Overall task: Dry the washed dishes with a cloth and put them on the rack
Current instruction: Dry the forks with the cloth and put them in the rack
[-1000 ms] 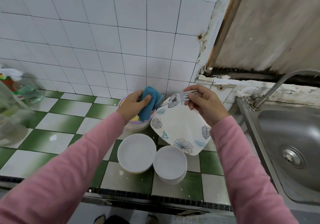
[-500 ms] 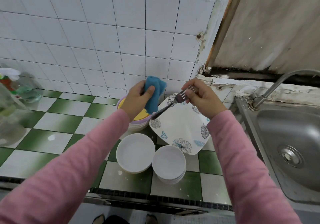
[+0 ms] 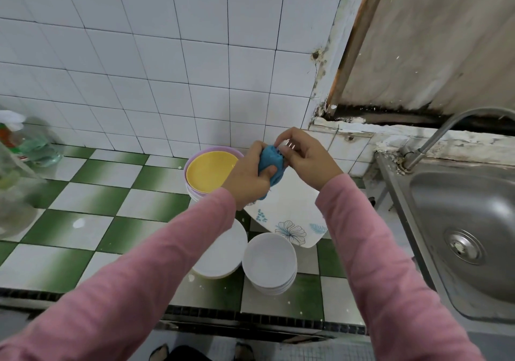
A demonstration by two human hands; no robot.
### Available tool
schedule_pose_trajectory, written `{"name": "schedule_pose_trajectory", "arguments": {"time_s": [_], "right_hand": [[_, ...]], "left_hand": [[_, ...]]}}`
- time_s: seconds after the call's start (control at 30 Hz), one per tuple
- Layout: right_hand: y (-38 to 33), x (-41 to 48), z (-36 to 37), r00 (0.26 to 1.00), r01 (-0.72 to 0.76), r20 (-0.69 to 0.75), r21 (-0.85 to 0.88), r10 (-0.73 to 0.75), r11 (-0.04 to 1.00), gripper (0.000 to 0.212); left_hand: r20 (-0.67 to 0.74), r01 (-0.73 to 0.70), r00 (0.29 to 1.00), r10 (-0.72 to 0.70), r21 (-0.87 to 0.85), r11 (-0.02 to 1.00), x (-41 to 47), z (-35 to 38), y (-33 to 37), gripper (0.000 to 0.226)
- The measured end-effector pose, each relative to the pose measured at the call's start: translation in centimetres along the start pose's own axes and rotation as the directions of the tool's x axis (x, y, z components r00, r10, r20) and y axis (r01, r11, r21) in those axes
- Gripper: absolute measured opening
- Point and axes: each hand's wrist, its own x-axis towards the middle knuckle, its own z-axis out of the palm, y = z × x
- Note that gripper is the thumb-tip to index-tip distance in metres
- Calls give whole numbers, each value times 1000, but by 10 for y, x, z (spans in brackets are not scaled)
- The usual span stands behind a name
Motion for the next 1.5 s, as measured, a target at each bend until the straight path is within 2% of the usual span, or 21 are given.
{"name": "schedule_pose_trajectory", "arguments": {"time_s": [0.07,0.13,0.23,0.3,0.33,0.4,0.47,0.6,0.7,0.9,1.03,1.2,1.3,1.5], "right_hand": [[1,-2,-1,998,-55,-15,96,57,994,11],[2,-6,-1,987,-141,-57,170,152,975,10],[9,-17,5,950,-291,-57,192,307,937,11],[18,-25,12,933,-351,-21,181,360,919,4],[21,-28,16,931,-361,11,159,364,919,9],[26,-31,25,930,-366,97,127,355,922,22],[26,-33,34,920,-379,167,157,354,912,25],[33,-34,47,930,-348,176,135,323,928,10],[36,-34,45,958,-274,109,79,265,959,18],[45,-40,28,968,-245,36,-40,247,969,34],[52,-44,20,959,-274,48,-102,280,956,30],[40,-37,38,972,-228,65,-5,228,974,8],[38,-37,45,986,-163,36,61,161,985,20],[38,-39,36,984,-172,35,-25,173,985,23]], "left_hand": [[-24,13,1000,-13,-1,1000,1,-1,2,19],[-83,53,995,-55,-31,998,4,-4,3,19],[-193,132,963,-189,-274,953,8,-9,1,20],[-224,147,934,-280,-473,869,9,-12,-2,26],[-227,146,924,-309,-536,831,10,-13,-3,29],[-223,134,914,-339,-622,772,13,-14,-6,32],[-220,120,911,-349,-668,734,14,-13,-8,28],[-255,117,905,-341,-621,775,19,-15,-10,24],[-279,124,887,-367,-622,773,22,-23,-10,30],[-248,132,894,-372,-650,749,20,-30,-10,35],[-226,178,905,-361,-569,803,21,-30,-8,30],[-225,202,911,-346,-490,848,22,-22,-3,24],[-251,194,904,-345,-478,857,22,-21,-4,22],[-321,207,864,-389,-476,854,17,-18,-16,21]]}}
